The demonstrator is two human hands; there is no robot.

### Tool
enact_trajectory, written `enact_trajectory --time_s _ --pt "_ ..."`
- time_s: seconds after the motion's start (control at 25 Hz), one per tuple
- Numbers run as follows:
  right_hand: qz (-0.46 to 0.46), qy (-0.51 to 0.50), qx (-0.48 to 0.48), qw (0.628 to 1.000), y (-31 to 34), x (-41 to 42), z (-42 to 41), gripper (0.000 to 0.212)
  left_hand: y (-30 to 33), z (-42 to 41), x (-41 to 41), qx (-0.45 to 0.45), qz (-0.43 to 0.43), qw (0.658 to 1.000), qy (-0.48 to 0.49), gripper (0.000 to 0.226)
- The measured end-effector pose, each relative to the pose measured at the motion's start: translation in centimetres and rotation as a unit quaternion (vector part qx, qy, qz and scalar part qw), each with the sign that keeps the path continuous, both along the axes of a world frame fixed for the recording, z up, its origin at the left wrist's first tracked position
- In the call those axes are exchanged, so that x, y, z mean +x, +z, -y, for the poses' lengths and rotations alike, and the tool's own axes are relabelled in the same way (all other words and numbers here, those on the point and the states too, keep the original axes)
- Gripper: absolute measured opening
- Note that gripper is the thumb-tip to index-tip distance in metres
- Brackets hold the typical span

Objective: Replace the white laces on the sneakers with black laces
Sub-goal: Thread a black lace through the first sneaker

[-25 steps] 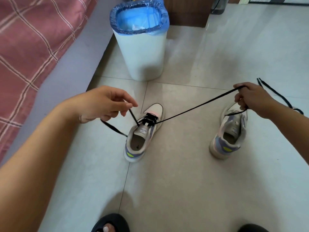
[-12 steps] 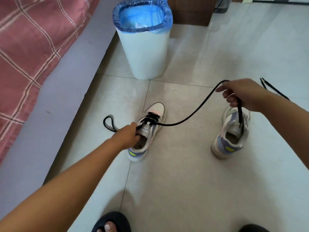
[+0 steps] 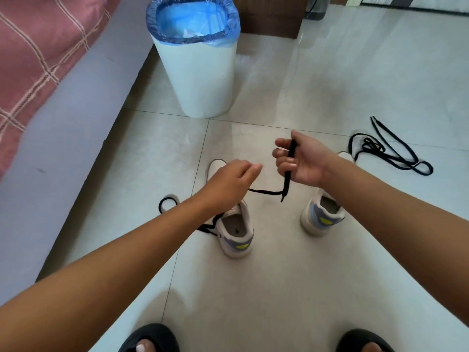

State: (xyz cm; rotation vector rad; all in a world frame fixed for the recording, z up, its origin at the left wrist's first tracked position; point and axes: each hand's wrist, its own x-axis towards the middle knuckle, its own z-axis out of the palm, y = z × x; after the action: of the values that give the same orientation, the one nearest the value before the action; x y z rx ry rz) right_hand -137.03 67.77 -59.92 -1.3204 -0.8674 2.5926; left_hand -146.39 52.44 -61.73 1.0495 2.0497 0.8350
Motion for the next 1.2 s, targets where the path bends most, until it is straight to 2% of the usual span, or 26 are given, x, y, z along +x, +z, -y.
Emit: enact_trajectory --time_s 0.08,0.24,0.4,0.44,0.52,0.6,0.64,0.72,0.8,0.88,0.96,1.0,1.08,1.12,1.2 --pt "-0.019 -0.001 0.002 1.000 0.5 -0.9 0.9 0.050 1.5 -1.5 1.5 0.015 0.131 0.991 0.000 0.036" --pt "-0.021 -0.025 0.006 0.999 0.5 -1.3 1.1 0.050 0.7 -1.6 2.9 -0.001 0.249 0.968 -0.003 0.023" --pt "0.023 -0.037 0.046 0.998 -0.3 -0.7 -0.4 0.049 -0.7 0.3 3.7 -0.031 0.365 0.929 0.044 0.028" --pt "0.051 -0.010 0.077 0.996 -0.8 -0.4 -0.6 0.049 -0.9 0.6 3.9 -0.027 0.400 0.914 0.066 0.028" --pt "0.128 0.118 0.115 0.978 -2.0 0.7 0.1 0.052 -1.2 0.7 3.8 -0.009 0.470 0.873 0.131 0.027" --pt "0.158 0.262 0.067 0.950 -3.6 2.1 2.2 0.054 -1.6 0.3 3.7 -0.012 0.508 0.844 0.173 0.027" --pt "0.150 0.306 0.041 0.939 -4.2 2.8 3.3 0.049 -1.8 0.2 4.0 -0.026 0.518 0.835 0.184 0.029" --pt "0.141 0.306 0.031 0.941 -5.1 3.5 4.8 0.032 -2.6 0.4 4.8 -0.064 0.523 0.826 0.203 0.031" --pt "0.166 0.252 0.061 0.952 -5.7 3.5 4.9 0.024 -3.0 0.8 5.4 -0.114 0.494 0.835 0.212 0.036" --pt "0.171 0.187 0.082 0.964 -6.5 3.0 4.5 0.026 -2.9 1.3 5.1 -0.138 0.401 0.877 0.226 0.033" --pt "0.138 0.112 0.061 0.982 -7.1 2.0 4.5 0.020 -2.8 1.9 3.4 -0.120 0.193 0.951 0.211 0.024" --pt "0.118 0.085 0.060 0.988 -7.3 1.5 4.6 0.014 -2.7 2.2 2.4 -0.113 0.071 0.974 0.182 0.022" --pt "0.091 0.062 0.088 0.990 -7.5 0.5 4.7 0.013 -2.6 2.5 1.0 -0.145 -0.107 0.978 0.107 0.023" --pt "0.087 0.060 0.109 0.988 -7.5 0.1 4.7 0.016 -2.9 2.4 0.6 -0.174 -0.145 0.971 0.076 0.023" --pt "0.101 0.064 0.150 0.981 -7.6 -0.6 4.9 0.018 -3.7 1.9 0.2 -0.194 -0.112 0.973 0.061 0.025"
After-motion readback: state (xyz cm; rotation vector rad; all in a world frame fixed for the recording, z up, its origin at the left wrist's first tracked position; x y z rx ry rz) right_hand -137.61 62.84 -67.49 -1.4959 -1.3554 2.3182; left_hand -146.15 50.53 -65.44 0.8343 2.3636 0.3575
